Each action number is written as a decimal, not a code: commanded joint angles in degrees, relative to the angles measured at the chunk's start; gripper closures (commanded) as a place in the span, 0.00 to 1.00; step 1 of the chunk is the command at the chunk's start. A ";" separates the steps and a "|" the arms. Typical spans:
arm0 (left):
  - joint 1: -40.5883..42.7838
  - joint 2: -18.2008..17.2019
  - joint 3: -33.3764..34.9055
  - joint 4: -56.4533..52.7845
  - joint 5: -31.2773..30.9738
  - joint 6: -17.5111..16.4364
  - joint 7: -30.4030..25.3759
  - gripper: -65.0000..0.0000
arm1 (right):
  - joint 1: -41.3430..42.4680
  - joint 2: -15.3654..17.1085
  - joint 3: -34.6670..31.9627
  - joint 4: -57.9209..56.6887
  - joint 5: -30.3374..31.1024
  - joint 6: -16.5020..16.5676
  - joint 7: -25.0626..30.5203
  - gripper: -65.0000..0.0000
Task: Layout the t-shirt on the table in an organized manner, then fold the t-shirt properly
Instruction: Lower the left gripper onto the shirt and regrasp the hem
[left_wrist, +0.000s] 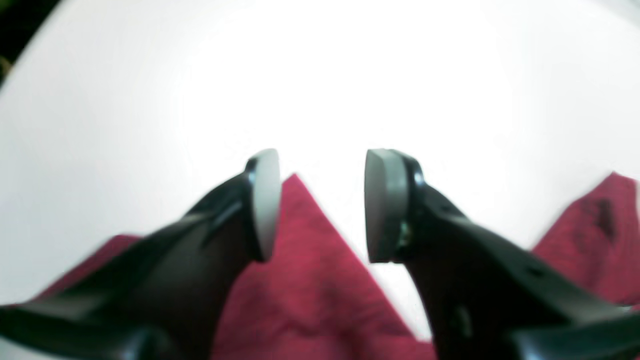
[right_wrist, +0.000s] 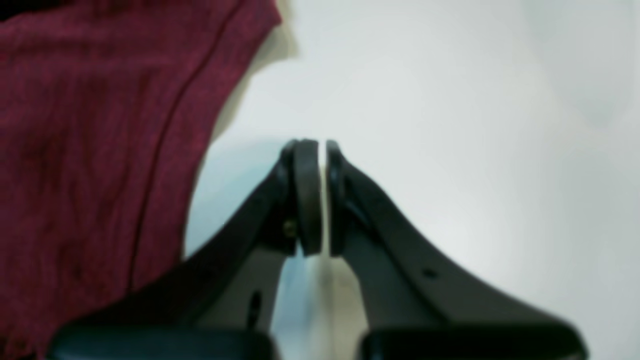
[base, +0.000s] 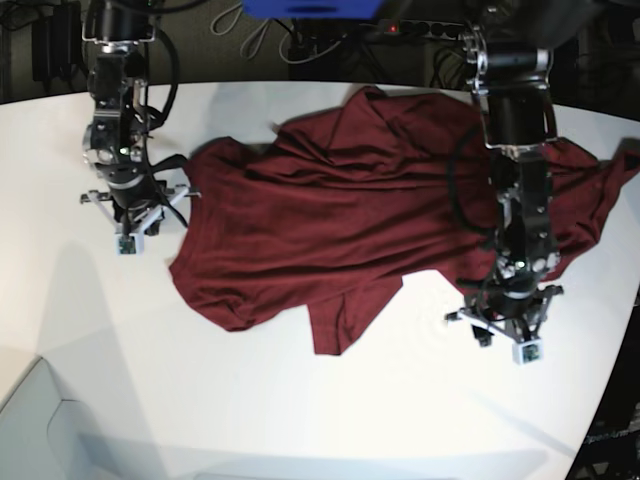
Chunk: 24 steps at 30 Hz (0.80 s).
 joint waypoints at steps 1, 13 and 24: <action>-2.24 -0.84 -0.09 -1.10 0.29 0.52 -1.00 0.63 | 0.72 0.55 0.17 0.98 0.12 -0.25 1.27 0.99; -9.10 -1.89 0.09 -19.65 0.29 0.43 -2.49 0.73 | 0.72 0.55 0.17 0.98 0.12 -0.25 1.36 0.99; -16.13 -2.95 0.27 -47.26 0.38 0.43 -26.05 0.73 | 0.72 0.64 0.17 0.89 0.12 -0.25 1.36 0.99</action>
